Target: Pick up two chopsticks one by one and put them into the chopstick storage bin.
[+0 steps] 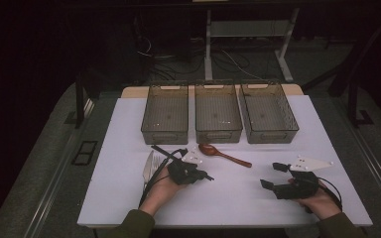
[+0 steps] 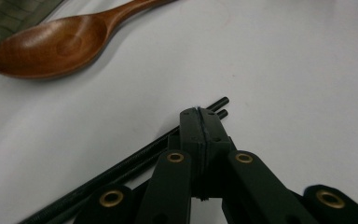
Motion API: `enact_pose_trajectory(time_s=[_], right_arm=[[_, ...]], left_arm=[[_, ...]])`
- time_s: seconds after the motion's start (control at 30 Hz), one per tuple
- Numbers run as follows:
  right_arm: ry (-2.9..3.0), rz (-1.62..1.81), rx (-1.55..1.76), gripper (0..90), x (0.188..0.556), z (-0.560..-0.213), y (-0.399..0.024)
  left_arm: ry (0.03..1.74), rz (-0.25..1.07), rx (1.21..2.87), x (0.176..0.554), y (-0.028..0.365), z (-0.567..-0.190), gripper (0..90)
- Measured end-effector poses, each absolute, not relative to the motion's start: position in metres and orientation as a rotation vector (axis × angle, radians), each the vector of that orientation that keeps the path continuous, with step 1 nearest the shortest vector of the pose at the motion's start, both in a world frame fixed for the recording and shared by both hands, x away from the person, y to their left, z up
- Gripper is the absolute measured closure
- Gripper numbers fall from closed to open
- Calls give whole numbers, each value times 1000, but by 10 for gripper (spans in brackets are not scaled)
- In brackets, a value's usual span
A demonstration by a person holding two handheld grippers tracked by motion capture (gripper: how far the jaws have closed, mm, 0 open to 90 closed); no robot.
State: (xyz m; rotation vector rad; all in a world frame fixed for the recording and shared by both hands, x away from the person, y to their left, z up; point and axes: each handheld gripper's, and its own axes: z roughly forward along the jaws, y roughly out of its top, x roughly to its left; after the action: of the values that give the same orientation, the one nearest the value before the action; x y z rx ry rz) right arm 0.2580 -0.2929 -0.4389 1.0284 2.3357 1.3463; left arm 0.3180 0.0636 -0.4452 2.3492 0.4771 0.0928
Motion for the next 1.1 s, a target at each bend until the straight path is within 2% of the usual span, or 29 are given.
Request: enact_pose_trajectory(time_s=[0.47,0.73,0.87,1.03,1.1], right_arm=[[2334,1350,1025,200,258,-439,-294],[2335,1351,1024,201,258,-438,-294],[2339,1352,1022,200,257,-438,-294],[2344,1355,1022,201,257,-438,-294],[2345,1356,1021,201,257,-439,-294]], left_arm=[[490,108,2323,336,47,-446,891],[479,115,2305,337,52,-438,883],[473,130,2288,337,58,-431,816],[431,156,2312,342,67,-424,664],[416,153,2315,347,73,-421,636]])
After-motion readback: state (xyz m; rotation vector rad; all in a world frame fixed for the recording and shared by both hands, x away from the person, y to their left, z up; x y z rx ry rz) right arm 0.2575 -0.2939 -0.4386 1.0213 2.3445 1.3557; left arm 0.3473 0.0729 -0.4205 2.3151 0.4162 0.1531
